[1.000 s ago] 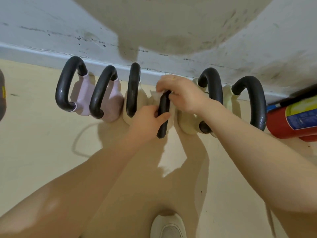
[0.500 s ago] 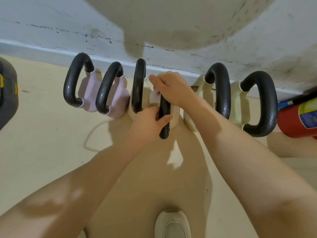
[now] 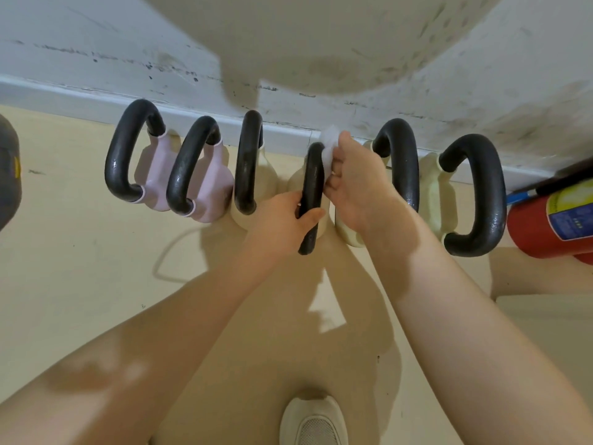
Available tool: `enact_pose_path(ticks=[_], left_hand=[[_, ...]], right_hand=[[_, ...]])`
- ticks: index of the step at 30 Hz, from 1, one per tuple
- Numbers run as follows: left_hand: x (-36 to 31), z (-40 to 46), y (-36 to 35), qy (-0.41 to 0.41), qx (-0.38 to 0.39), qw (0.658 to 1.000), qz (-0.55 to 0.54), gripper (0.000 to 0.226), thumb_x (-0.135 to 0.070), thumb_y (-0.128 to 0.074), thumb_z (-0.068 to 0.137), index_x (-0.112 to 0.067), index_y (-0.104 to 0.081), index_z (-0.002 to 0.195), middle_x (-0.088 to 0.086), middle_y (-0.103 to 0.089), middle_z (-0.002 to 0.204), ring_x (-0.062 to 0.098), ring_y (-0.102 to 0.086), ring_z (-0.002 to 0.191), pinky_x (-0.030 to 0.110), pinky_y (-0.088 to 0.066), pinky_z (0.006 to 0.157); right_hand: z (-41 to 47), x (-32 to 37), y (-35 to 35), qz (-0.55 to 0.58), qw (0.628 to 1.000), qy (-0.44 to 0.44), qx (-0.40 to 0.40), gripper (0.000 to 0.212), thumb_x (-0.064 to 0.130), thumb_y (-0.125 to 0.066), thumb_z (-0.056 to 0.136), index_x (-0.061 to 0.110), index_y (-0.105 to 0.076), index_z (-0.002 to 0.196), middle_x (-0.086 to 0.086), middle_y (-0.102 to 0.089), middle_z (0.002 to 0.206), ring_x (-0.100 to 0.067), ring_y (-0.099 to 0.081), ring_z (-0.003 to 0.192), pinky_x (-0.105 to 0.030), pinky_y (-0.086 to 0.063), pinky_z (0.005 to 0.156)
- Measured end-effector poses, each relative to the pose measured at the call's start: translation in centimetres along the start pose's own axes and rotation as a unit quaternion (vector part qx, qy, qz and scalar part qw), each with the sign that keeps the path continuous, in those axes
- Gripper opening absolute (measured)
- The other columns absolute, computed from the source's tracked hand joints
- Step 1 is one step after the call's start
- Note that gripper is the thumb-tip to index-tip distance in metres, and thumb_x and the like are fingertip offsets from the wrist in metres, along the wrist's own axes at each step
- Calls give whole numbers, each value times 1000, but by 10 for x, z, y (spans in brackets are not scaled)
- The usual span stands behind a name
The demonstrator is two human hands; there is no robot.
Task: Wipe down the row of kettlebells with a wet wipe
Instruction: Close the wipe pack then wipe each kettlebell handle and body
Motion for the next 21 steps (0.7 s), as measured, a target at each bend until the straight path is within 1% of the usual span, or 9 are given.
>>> enact_pose_path(ticks=[2, 5, 6, 8, 10, 13, 17, 20, 21], left_hand=[[-1, 1, -2, 2, 12, 1000, 4, 26, -32, -52, 90, -15, -50, 70, -6, -43, 57, 7, -43, 53, 16, -31, 49], [-4, 2, -5, -9, 24, 1000, 4, 25, -32, -52, 90, -20, -48, 69, -6, -46, 59, 8, -45, 55, 18, -32, 51], [-4, 2, -6, -10, 26, 1000, 0, 21, -31, -52, 90, -17, -53, 76, -5, -50, 62, 10, -48, 58, 18, -34, 53], [-3, 1, -9, -9, 33, 999, -7, 20, -30, -52, 91, -11, -59, 90, -2, -57, 70, 13, -53, 64, 17, -38, 57], [-3, 0, -13, -13, 39, 999, -20, 19, -29, -51, 92, -12, -58, 93, -5, -56, 68, 9, -52, 62, 16, -37, 56], [-6, 7, -16, -2, 36, 999, -21, 16, -29, -50, 92, -15, -56, 88, -5, -55, 68, 9, -52, 62, 17, -38, 55], [-9, 17, -13, 9, 34, 999, -22, 28, -26, -48, 92, -26, -42, 65, -8, -49, 62, 6, -48, 56, 20, -34, 53], [-8, 24, -14, 19, 26, 999, -24, 30, -26, -48, 92, -29, -40, 63, -8, -50, 62, 8, -50, 58, 22, -37, 55], [-7, 26, -15, 25, 27, 999, -13, 29, -25, -47, 92, -28, -41, 64, -9, -51, 63, 11, -52, 60, 23, -39, 58]], right_hand=[[3, -3, 5, 0, 999, -36, -24, 38, 42, -38, 96, 10, -59, 91, -6, -58, 74, -23, -55, 84, -44, -44, 103], [4, -10, 8, 29, 994, -81, -65, 35, 43, -41, 94, 12, -57, 98, -9, -68, 95, -24, -65, 93, -40, -52, 89], [3, -13, 10, 14, 994, -75, -72, 31, 40, -41, 95, 12, -56, 94, -8, -65, 90, -22, -64, 84, -35, -53, 79], [-2, -18, 13, -12, 996, -48, -77, 28, 35, -41, 96, 13, -52, 83, -3, -54, 70, -15, -51, 58, -27, -43, 57], [-4, -16, 16, -13, 996, -31, -86, 31, 34, -40, 97, 14, -49, 74, -1, -45, 60, -13, -40, 49, -26, -37, 52], [1, -12, 16, 24, 993, -24, -116, 30, 33, -40, 96, 15, -50, 75, -1, -49, 65, -17, -49, 59, -33, -47, 68], [-2, -20, 9, -74, 992, 68, -78, 37, 35, -30, 96, 15, -56, 114, -3, -58, 93, -16, -58, 90, -38, -45, 91], [-9, -8, -1, -88, 988, 129, -1, 45, 42, -25, 100, 24, -37, 140, 6, -56, 112, 1, -53, 99, -27, -35, 100], [-9, 2, -6, -136, 978, 156, 14, 48, 43, -24, 100, 24, -29, 144, 4, -51, 128, -2, -48, 116, -28, -30, 107]])
Point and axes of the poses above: each hand's wrist, its own z-axis towards the middle knuckle, its own y-axis out of the back of the hand, x = y × z, the point moved 10 cm from there along z, towards the middle knuckle
